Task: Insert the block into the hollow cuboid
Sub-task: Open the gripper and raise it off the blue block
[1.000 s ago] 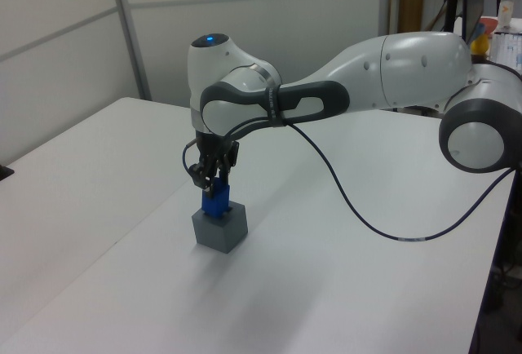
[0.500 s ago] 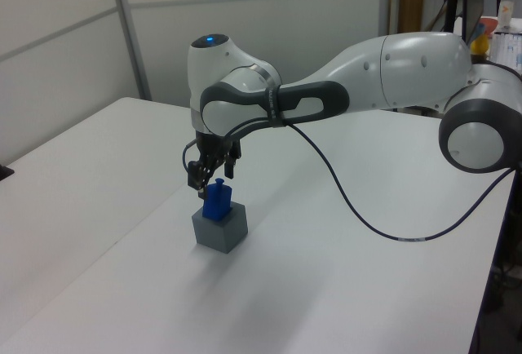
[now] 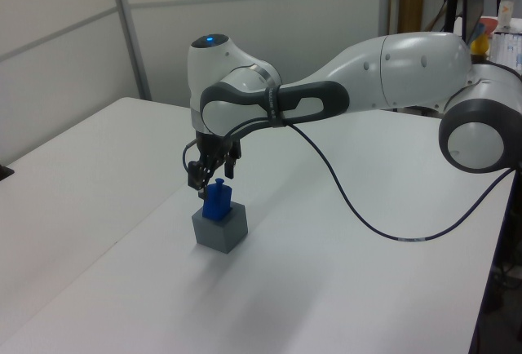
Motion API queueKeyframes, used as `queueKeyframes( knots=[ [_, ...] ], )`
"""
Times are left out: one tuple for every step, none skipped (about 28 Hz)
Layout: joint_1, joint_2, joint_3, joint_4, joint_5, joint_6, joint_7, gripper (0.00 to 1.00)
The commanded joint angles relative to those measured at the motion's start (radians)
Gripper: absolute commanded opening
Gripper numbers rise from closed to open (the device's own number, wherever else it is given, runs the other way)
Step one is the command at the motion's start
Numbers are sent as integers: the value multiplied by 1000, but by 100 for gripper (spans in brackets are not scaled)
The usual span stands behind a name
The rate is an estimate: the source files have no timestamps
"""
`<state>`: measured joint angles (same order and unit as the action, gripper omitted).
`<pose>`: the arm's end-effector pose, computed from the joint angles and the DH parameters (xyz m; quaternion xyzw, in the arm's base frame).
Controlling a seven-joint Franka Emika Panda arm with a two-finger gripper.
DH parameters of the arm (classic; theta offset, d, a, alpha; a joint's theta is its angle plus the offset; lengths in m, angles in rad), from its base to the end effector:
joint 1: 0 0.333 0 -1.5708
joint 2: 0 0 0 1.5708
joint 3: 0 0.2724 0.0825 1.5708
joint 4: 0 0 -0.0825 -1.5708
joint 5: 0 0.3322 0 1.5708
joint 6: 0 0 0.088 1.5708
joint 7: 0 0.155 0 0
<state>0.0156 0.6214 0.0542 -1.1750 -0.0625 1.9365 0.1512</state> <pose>0.6760 0.0321 0.3718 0.9967 -0.0377 0.0715 0.0067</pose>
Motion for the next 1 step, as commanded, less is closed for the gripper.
queueKeyframes(
  knots=[
    [1, 14, -5, 38, 16, -65, 11, 100]
  ],
)
